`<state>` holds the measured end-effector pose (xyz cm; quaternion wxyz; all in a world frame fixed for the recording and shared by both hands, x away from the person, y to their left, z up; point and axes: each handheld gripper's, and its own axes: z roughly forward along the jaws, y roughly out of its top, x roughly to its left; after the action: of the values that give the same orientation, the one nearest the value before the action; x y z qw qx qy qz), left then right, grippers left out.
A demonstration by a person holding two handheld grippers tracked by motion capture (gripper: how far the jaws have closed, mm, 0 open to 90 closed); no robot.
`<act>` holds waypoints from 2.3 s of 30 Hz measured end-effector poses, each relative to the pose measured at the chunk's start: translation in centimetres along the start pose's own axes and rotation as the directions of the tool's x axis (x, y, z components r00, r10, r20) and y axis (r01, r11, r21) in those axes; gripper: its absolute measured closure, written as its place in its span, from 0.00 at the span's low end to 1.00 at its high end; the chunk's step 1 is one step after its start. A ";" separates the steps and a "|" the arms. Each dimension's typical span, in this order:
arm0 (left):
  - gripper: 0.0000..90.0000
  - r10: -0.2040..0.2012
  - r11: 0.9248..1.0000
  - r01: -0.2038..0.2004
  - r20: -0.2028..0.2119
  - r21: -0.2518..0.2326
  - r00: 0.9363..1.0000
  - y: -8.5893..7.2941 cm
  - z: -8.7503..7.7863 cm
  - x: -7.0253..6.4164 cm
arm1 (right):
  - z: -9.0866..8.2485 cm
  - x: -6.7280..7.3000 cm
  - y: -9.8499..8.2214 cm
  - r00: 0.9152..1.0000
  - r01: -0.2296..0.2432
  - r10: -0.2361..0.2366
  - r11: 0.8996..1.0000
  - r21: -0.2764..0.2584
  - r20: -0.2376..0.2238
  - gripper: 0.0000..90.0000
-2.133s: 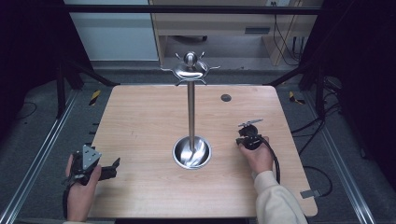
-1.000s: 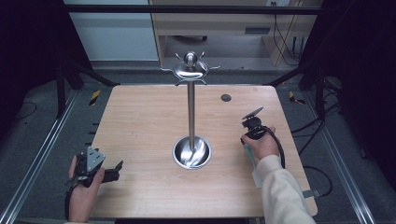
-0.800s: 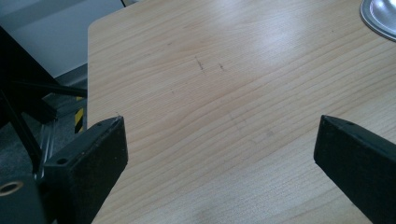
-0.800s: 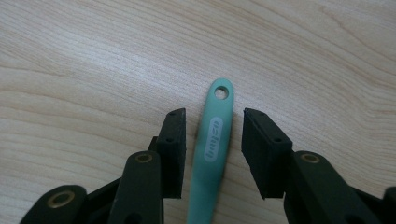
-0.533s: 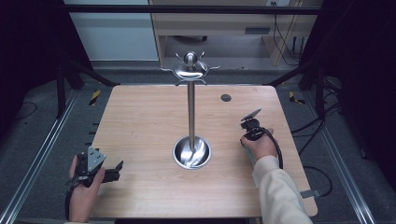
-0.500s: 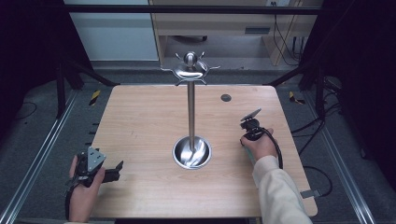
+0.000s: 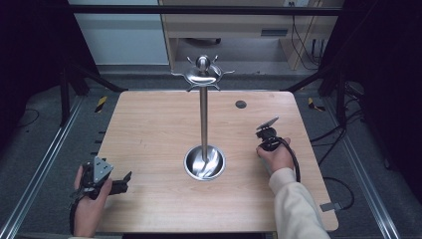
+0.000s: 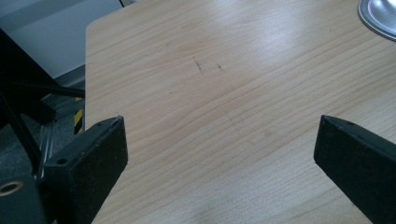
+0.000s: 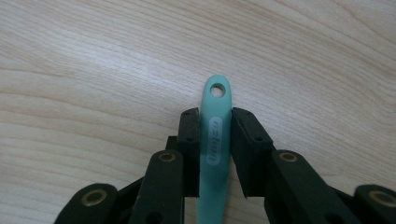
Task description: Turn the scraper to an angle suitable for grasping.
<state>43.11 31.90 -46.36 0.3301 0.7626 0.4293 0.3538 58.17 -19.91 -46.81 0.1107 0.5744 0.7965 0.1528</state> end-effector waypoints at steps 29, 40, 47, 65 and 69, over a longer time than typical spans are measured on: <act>0.03 -0.013 1.000 0.013 -0.002 -0.012 1.000 -0.1 -0.2 0.2 | -10.7 1.6 0.5 0.985 0.105 -0.144 0.942 -0.320 -0.098 0.83; 0.03 -0.019 1.000 0.019 0.005 -0.025 1.000 0.0 -0.3 0.3 | -14.5 2.5 0.4 0.968 0.122 -0.207 0.882 -0.454 -0.141 0.83; 0.03 -0.030 0.999 0.030 0.005 -0.031 1.000 0.0 -0.4 0.5 | -17.0 3.5 0.8 0.960 0.129 -0.240 0.835 -0.535 -0.144 0.83; 0.03 -0.034 0.999 0.034 0.008 -0.040 0.999 0.0 -0.5 0.6 | -22.8 4.1 -0.2 0.954 0.088 -0.264 0.695 -0.714 -0.139 0.83; 0.03 -0.031 0.999 0.031 0.007 -0.041 1.000 0.1 -0.4 0.5 | -23.9 4.3 -0.8 0.951 0.091 -0.280 0.660 -0.746 -0.131 0.83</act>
<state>42.98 32.44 -45.92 0.3522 0.7501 0.4328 0.3550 47.73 -18.88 -24.88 0.2511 0.3749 0.7306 0.5124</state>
